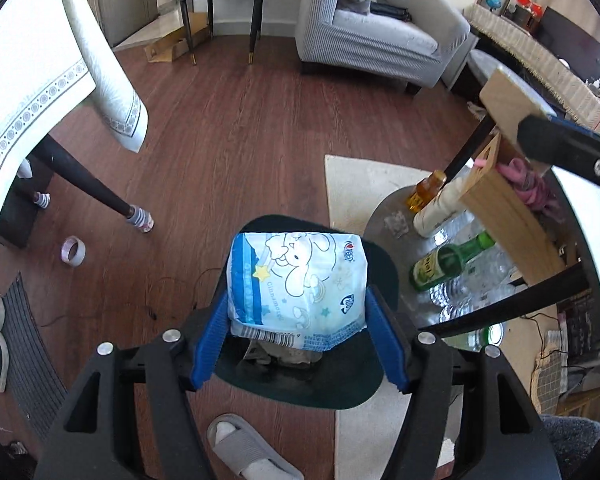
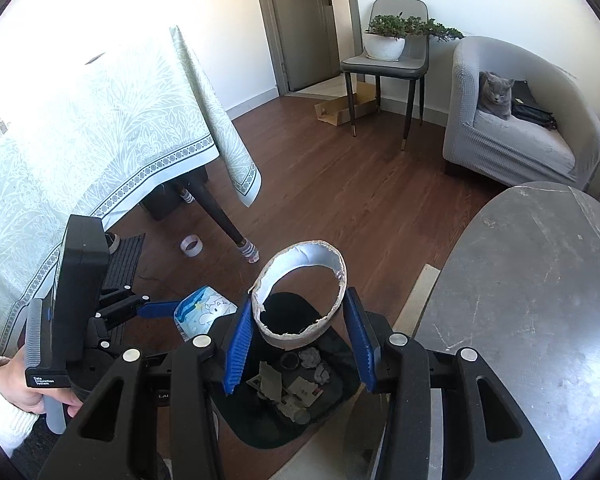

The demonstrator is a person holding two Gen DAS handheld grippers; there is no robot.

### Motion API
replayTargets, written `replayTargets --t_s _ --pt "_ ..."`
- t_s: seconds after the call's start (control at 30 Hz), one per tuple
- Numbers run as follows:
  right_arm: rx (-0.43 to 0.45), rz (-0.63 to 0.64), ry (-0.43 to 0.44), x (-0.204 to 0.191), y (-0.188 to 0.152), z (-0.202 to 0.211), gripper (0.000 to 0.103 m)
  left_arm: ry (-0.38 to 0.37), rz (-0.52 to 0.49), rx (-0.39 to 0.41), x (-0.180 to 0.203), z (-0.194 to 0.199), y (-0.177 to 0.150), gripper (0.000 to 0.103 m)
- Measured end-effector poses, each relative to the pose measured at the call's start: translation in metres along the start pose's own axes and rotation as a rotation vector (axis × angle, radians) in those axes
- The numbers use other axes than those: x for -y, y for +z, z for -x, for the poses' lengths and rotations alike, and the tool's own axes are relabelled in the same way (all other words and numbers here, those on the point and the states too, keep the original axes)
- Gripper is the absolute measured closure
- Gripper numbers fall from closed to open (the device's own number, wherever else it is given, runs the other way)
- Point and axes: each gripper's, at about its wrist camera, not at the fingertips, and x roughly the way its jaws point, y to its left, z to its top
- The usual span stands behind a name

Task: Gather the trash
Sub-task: 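Open the left tool to drop the wipes pack into the bin, then open the right tool to drop the cardboard ring into the bin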

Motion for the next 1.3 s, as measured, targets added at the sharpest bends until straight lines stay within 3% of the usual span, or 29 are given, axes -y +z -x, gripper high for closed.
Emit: replayTargets --t_s 0.2,0.37,0.67,0.87,1.07,1.3 --pt "-0.020 0.022 -0.006 -0.011 0.002 -0.014 0.058 0.016 0.011 -0.082 -0.014 -0.014 -0.013 0.027" --pt "-0.039 0.035 -0.003 -0.020 0.003 -0.027 0.058 0.014 0.029 -0.074 -0.026 -0.010 -0.016 0.025" --pt "-0.102 0.041 0.000 -0.034 -0.001 -0.059 0.058 0.002 0.052 0.030 -0.037 0.023 -0.007 0.030" --pt "-0.147 0.048 -0.007 -0.039 -0.006 -0.080 0.058 -0.015 0.073 0.112 -0.041 0.049 -0.003 0.038" --pt "-0.190 0.047 -0.023 -0.043 -0.011 -0.097 0.058 0.021 0.030 0.214 -0.031 0.076 0.001 0.045" --pt "-0.263 0.050 -0.032 -0.046 -0.027 -0.122 0.058 0.001 0.047 0.269 -0.028 0.095 0.008 0.059"
